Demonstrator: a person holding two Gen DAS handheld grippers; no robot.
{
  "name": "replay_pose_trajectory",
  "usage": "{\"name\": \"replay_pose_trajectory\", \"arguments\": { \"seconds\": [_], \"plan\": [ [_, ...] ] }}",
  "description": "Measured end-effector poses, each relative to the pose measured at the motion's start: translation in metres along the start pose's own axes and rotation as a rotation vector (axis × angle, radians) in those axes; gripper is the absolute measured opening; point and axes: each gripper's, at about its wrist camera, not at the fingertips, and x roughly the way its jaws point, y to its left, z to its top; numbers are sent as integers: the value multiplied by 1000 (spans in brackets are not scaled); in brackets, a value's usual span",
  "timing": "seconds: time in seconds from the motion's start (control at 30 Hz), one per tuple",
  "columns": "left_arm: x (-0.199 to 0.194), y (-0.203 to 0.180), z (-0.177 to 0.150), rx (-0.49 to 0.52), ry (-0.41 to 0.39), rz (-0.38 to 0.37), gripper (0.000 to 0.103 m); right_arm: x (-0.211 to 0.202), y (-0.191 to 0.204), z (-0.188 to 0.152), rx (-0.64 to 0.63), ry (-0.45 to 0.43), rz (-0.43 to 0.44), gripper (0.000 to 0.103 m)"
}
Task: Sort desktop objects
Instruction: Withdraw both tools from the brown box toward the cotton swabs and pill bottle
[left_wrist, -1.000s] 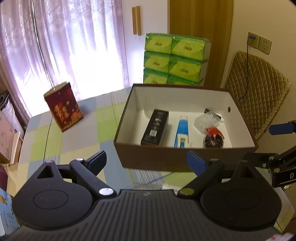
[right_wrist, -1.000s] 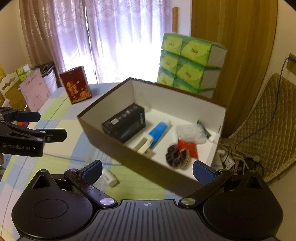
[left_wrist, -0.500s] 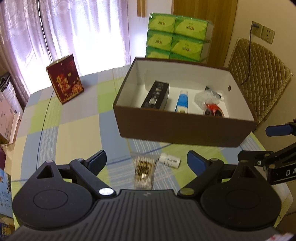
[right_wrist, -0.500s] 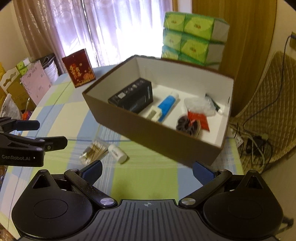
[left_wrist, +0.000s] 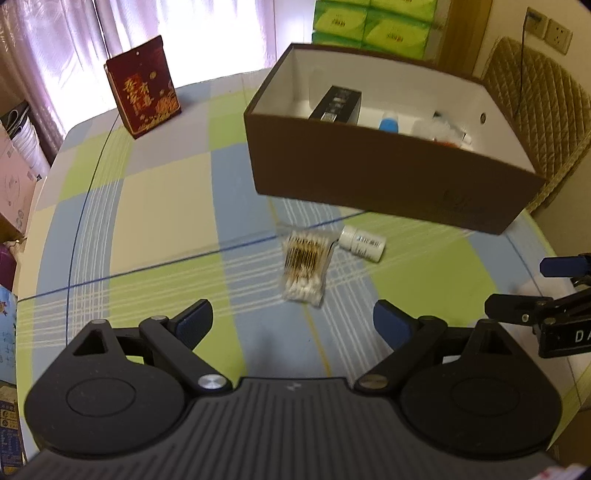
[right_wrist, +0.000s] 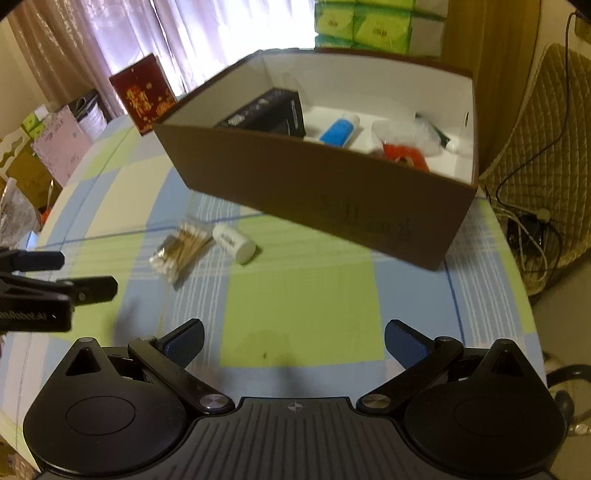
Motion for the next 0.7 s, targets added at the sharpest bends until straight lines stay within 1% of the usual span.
{"name": "replay_pose_trajectory", "arguments": {
  "seconds": [0.27,0.7],
  "plan": [
    [3,3,0,-3,9,0,92,17,3,-5,-1,27,-2,101],
    [28,8,-1,-4,62,-15,92,43,6,-1,3,65,5,101]
  ]
}}
